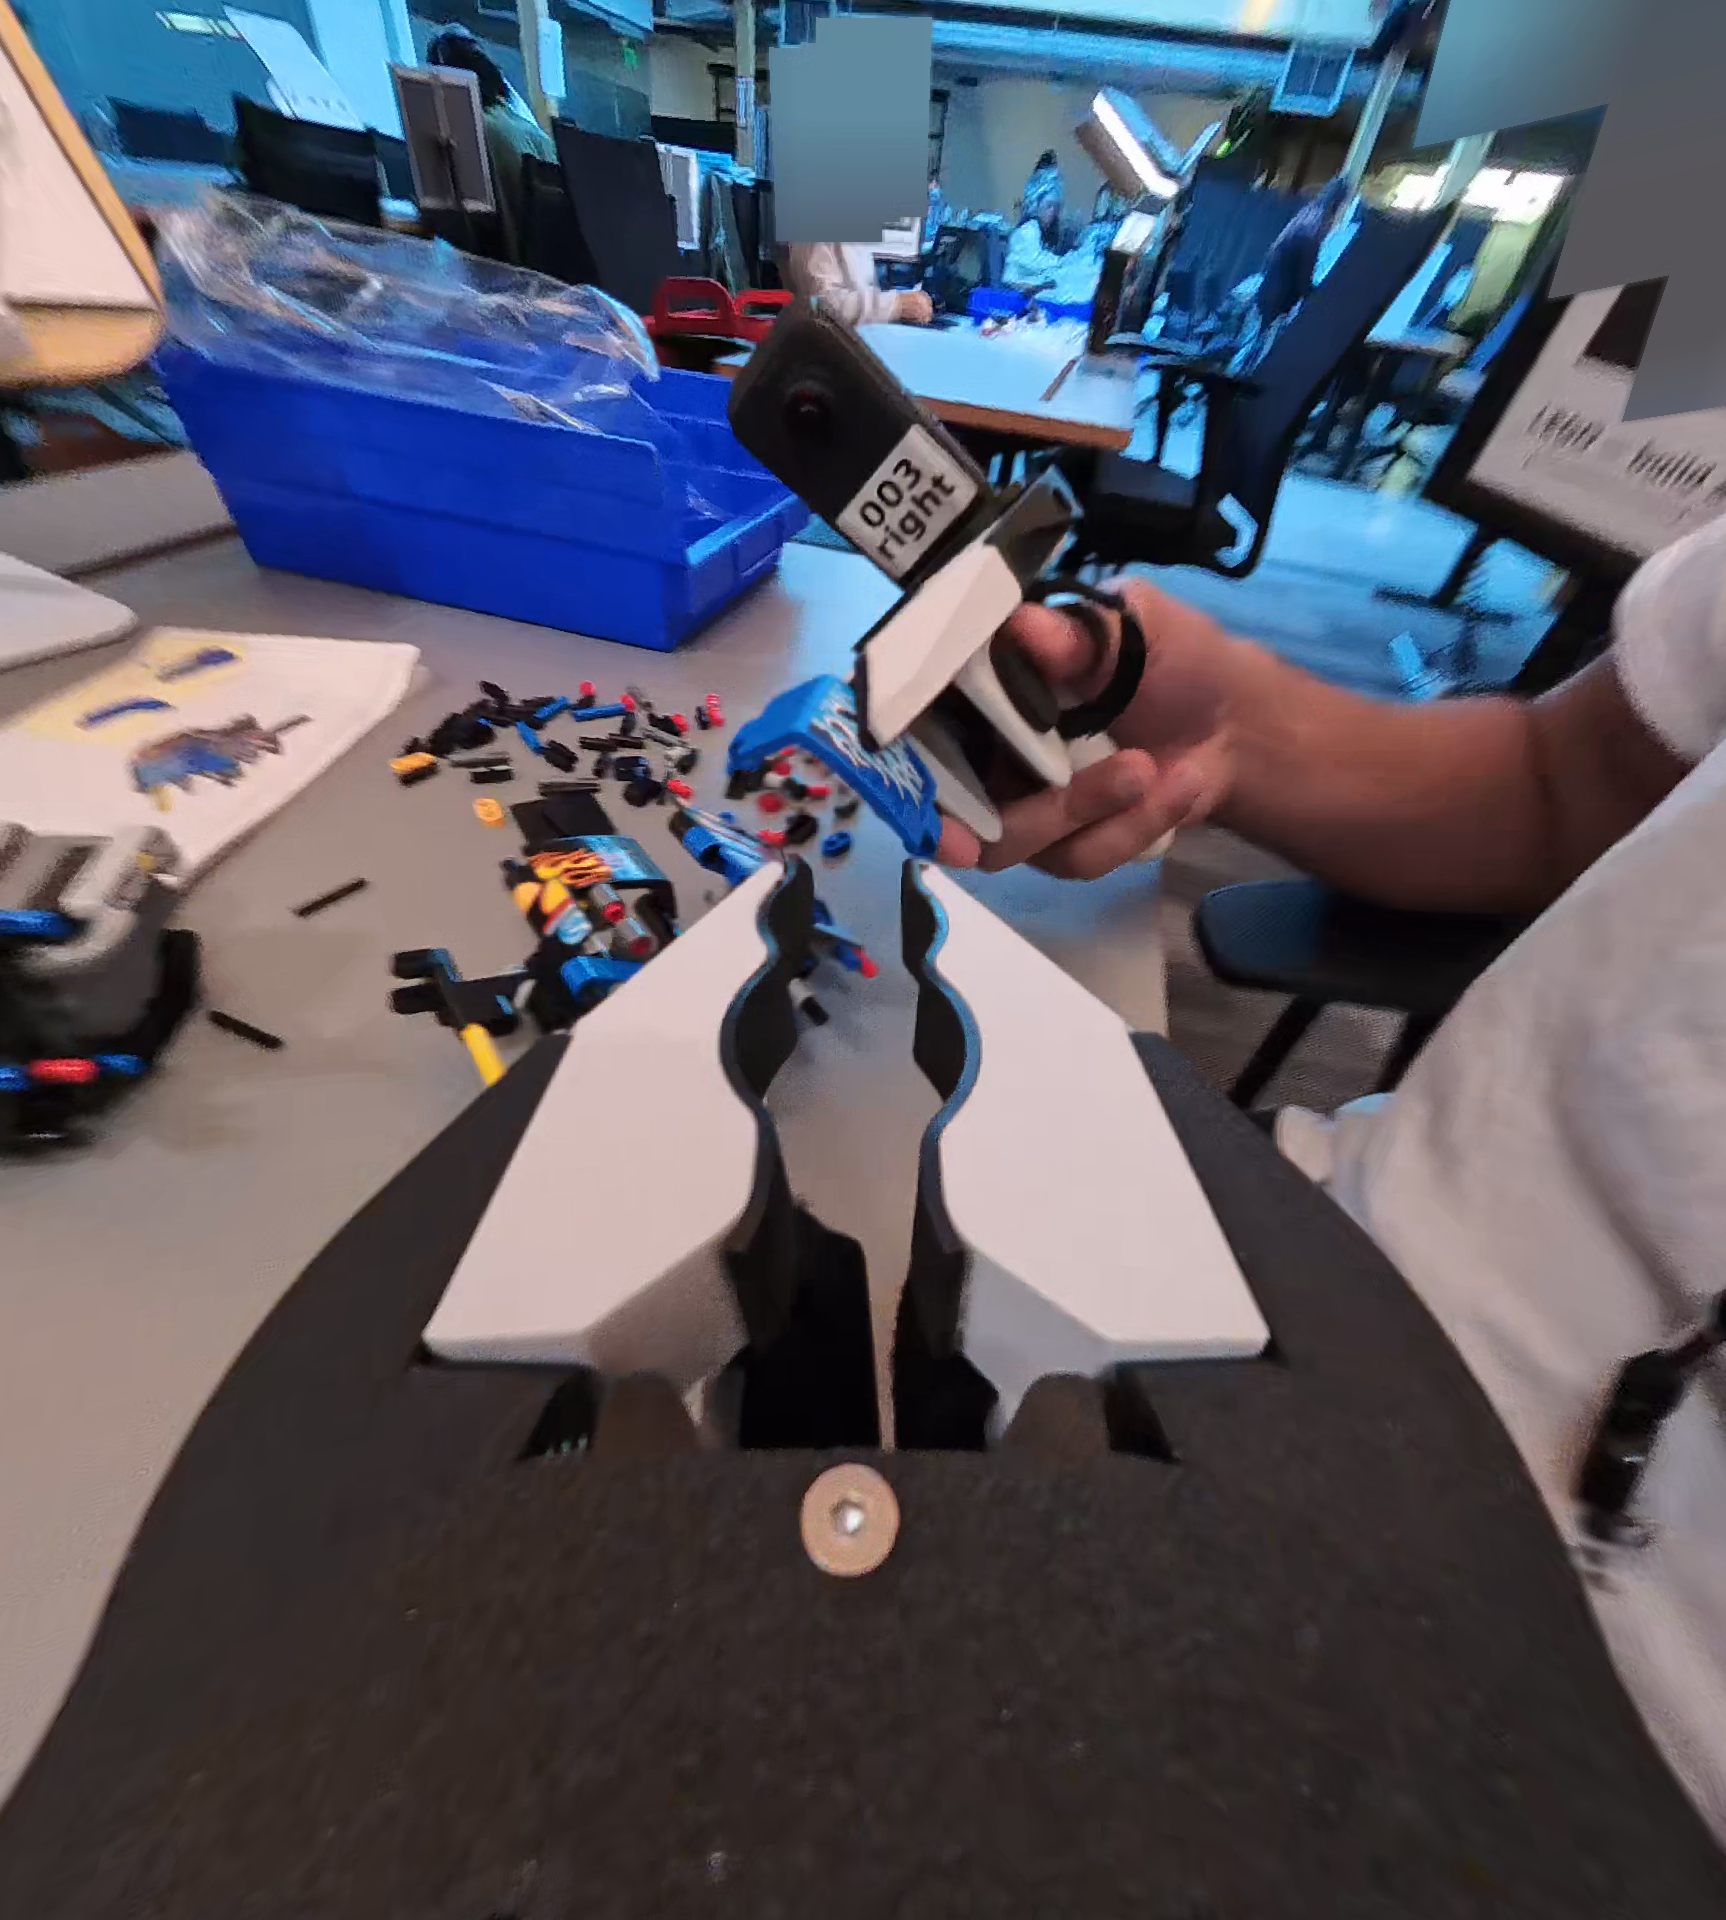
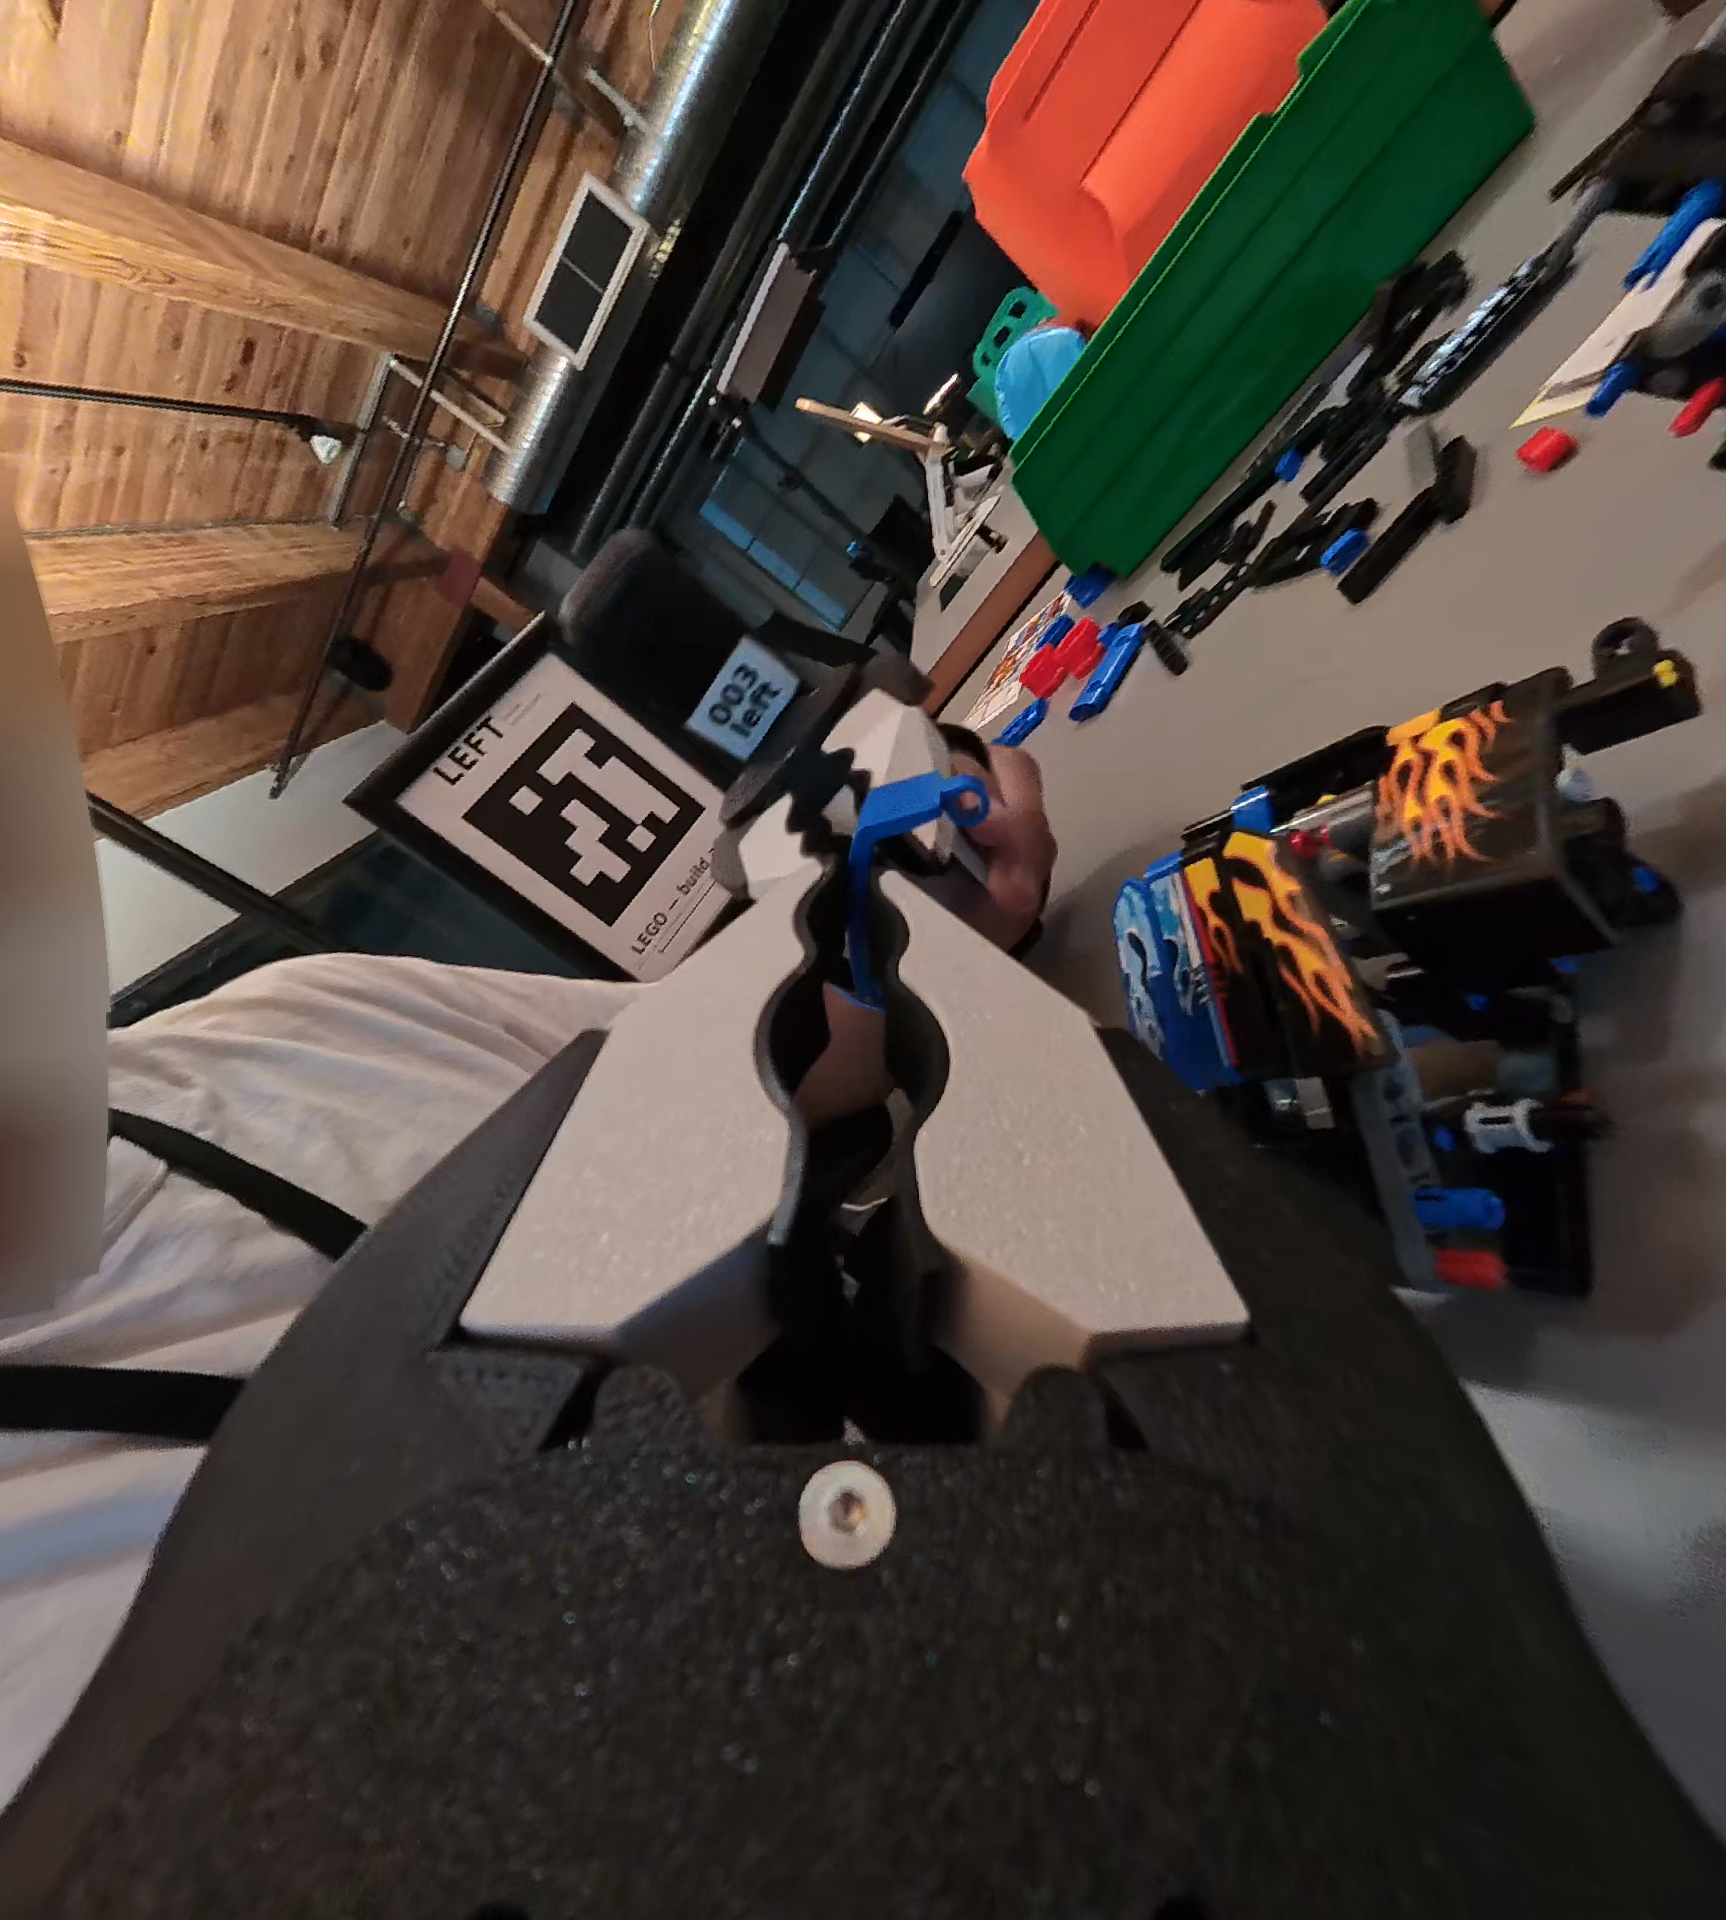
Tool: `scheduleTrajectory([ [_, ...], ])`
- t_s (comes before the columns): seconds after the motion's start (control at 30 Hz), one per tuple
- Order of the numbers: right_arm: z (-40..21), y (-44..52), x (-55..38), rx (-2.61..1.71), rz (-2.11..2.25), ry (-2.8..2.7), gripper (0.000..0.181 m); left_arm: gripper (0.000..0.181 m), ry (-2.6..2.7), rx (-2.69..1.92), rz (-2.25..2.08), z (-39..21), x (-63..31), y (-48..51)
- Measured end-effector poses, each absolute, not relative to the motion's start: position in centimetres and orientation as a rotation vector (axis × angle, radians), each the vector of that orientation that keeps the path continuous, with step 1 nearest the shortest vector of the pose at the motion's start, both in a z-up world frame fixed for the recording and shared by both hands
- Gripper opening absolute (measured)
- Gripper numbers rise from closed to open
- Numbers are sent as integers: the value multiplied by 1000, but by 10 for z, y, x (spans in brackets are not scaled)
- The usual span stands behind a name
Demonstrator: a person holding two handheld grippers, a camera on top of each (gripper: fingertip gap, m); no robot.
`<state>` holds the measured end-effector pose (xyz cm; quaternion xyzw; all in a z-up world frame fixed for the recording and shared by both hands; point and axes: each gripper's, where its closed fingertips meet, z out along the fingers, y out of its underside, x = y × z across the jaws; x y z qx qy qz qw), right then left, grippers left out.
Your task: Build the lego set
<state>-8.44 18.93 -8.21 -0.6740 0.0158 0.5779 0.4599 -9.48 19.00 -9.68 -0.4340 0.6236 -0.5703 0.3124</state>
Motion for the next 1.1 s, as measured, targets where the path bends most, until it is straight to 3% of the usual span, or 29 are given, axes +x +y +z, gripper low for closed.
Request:
scheduleTrajectory([
  [0.07, -81, 187, -89, -1656, 1404, -10, 1, 0, 1635, -1210, -1609, -96, -94, 188],
  [0.27, -85, 187, -97, -1699, 1290, -103, 1, 8, 1610, -1321, -1886, -88, -100, 184],
  [0.37, -88, 189, -96, -1709, 1291, -88, 1, 13, 1626, -1344, -1808, -96, -96, 186],
  [0.73, -92, 189, -92, -1728, 1260, -83, 2, 1, 1627, -1398, -1815, -100, -91, 178],
  [0.97, -97, 188, -90, -1797, 1090, -180, 24, 0, 1376, -1565, -1904, -97, -98, 182],
  [1.1, -77, 192, -58, -1784, 841, -268, 21, 0, 1133, -1728, -1961, -100, -113, 200],
])
